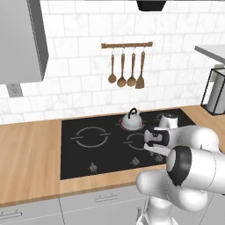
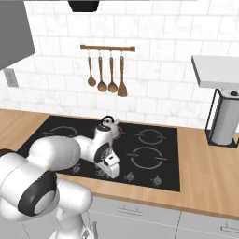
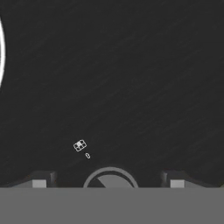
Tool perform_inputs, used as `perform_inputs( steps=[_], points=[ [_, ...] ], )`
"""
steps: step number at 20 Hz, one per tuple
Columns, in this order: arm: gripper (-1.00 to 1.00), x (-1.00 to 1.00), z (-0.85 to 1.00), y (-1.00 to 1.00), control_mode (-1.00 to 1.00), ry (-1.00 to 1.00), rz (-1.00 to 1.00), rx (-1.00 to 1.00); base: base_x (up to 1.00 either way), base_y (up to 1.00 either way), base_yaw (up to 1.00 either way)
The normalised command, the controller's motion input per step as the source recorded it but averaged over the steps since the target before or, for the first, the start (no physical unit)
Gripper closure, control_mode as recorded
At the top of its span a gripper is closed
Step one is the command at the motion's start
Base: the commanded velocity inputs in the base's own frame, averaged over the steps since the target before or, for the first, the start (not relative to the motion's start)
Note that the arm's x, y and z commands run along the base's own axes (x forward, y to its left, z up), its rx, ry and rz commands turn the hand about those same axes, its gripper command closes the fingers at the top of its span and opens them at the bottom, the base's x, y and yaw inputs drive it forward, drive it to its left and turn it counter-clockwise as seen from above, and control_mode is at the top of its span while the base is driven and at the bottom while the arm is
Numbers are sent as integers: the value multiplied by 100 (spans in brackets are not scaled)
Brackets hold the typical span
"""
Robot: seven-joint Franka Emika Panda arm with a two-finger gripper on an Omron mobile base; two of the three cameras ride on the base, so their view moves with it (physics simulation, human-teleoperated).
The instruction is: Turn off the rear center burner of the stove.
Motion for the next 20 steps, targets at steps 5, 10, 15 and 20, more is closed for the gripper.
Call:
perform_inputs(
  steps=[5, 10, 15, 20],
  points=[
    [100, -38, -50, 9, -100, 0, -2, 0, 0, 0, 0],
    [100, -49, -49, 19, -100, 0, 0, -1, 0, 0, 0],
    [100, -51, -49, 29, -100, 0, 0, -1, 0, 0, 0],
    [100, -52, -48, 41, -100, 1, 0, -2, 0, 0, 0]
  ],
)
